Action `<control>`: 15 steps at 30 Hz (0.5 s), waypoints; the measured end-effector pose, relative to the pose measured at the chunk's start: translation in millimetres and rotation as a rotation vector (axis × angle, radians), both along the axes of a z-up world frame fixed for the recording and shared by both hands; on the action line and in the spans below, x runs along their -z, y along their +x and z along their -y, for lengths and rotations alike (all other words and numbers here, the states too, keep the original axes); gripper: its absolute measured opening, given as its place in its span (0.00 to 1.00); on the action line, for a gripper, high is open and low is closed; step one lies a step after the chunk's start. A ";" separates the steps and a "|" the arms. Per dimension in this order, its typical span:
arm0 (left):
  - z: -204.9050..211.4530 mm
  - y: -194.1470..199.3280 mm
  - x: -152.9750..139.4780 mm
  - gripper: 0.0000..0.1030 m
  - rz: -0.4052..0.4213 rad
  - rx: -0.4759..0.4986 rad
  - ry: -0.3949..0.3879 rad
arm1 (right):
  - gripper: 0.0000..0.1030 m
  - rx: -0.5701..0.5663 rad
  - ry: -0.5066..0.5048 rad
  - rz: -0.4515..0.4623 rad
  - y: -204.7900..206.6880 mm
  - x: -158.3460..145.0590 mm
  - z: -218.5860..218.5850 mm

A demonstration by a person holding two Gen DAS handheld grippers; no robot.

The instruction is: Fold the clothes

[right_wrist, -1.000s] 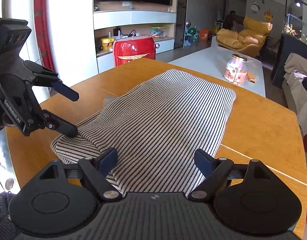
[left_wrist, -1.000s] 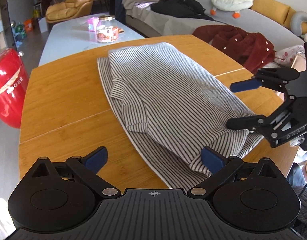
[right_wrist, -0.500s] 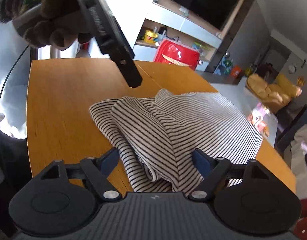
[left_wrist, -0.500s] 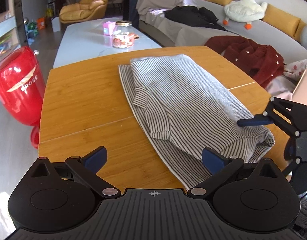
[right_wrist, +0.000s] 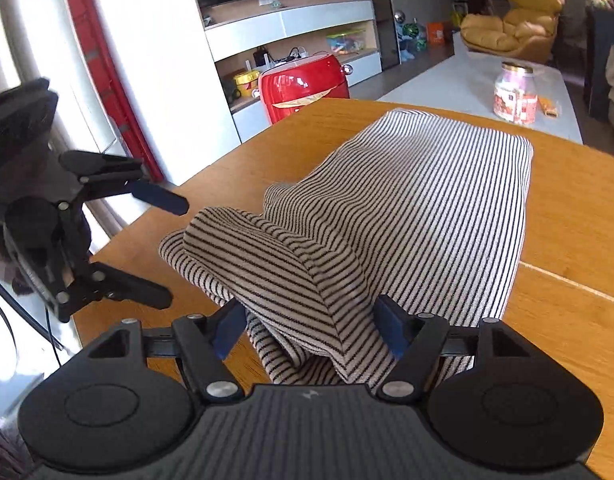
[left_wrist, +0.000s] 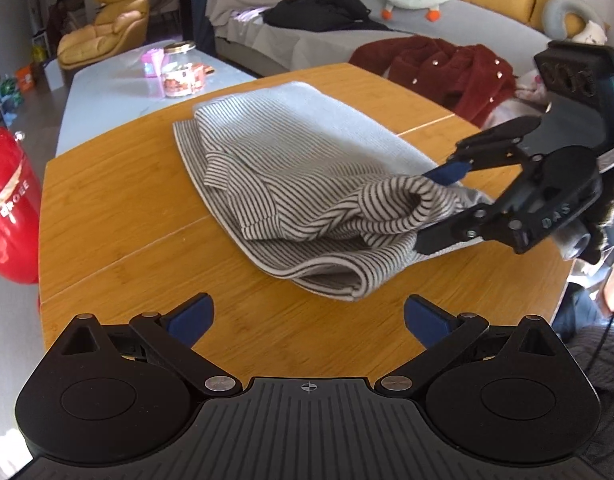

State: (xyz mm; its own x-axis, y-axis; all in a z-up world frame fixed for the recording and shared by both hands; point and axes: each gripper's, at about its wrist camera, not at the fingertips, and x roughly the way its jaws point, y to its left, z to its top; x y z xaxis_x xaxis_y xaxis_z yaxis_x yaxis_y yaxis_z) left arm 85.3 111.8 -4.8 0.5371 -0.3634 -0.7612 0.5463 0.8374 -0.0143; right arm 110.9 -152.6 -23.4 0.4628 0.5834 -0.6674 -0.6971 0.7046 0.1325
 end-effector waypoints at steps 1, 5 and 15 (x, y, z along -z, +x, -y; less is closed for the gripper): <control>2.7 4.0 4.5 1.00 -0.004 -0.021 0.014 | 0.74 -0.020 -0.030 0.035 -5.5 -0.1 -5.0; 11.5 19.9 15.3 1.00 -0.013 -0.091 0.054 | 0.82 -0.059 -0.122 0.146 -19.5 -3.5 -10.4; 6.4 35.6 10.1 1.00 -0.074 -0.158 -0.098 | 0.85 -0.175 -0.343 0.437 -44.6 19.7 -46.9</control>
State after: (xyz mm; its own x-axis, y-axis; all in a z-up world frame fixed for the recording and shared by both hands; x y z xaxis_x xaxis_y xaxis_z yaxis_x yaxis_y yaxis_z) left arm 120.8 105.4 -14.9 0.5370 -0.3531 -0.7661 0.4024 0.9054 -0.1352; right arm 66.3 -105.7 -43.1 0.6543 0.4597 -0.6005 -0.7454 0.5261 -0.4094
